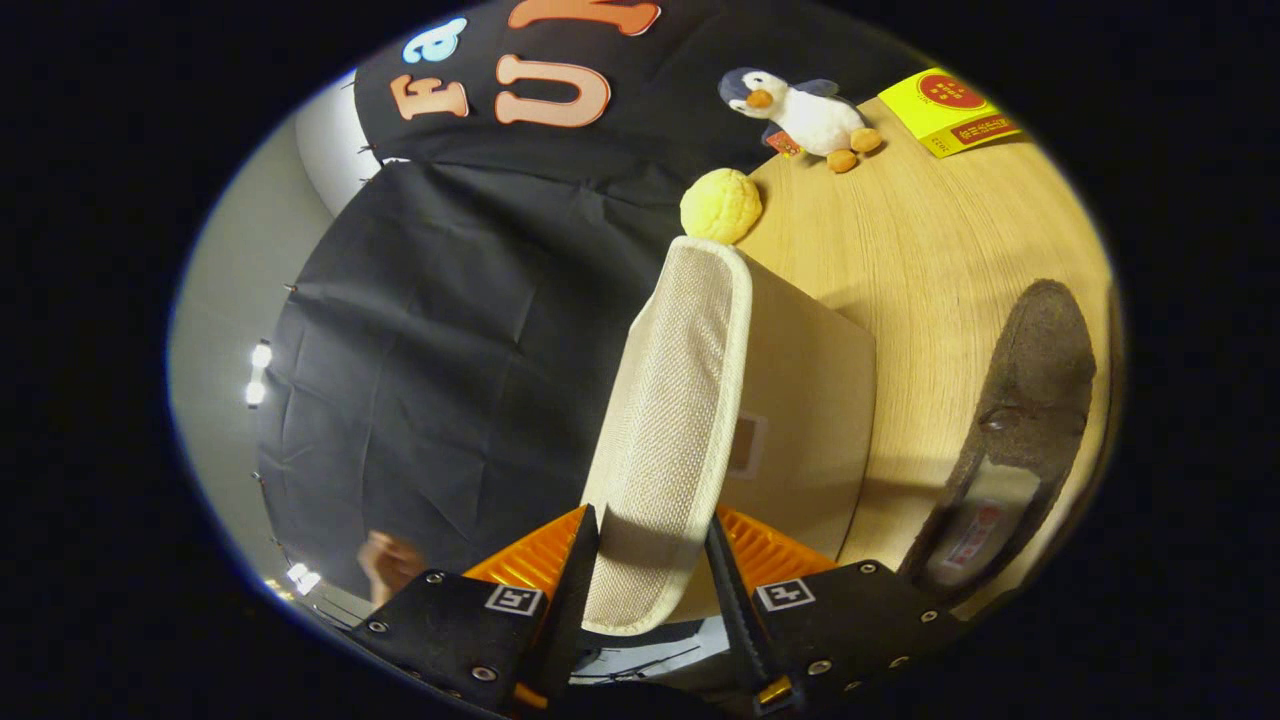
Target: Open the storage box then place both shoes into the box .Put the left shoe in first, then the right shoe, with the right side of both shoes facing outward in a uniform manner.
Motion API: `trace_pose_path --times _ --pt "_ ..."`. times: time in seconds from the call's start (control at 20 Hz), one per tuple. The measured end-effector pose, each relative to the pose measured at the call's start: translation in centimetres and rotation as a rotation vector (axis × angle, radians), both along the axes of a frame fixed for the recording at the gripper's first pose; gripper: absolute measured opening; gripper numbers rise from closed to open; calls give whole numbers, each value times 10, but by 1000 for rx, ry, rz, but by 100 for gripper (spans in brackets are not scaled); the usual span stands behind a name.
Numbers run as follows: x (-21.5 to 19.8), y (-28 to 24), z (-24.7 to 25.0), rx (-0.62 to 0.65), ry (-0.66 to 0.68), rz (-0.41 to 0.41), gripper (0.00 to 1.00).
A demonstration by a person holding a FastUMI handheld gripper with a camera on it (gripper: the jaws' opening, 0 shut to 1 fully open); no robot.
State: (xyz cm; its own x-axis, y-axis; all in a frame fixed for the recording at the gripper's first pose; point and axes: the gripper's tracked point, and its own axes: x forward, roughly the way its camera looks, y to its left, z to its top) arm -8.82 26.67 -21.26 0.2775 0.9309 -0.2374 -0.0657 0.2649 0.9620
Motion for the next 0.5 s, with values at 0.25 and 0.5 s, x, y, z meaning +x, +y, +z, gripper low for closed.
trace_pose_path --times 0.25,0.5 --pt "4 1 51 42 -120 -59 42" --pt "15 26 99 63 -193 -75 26"
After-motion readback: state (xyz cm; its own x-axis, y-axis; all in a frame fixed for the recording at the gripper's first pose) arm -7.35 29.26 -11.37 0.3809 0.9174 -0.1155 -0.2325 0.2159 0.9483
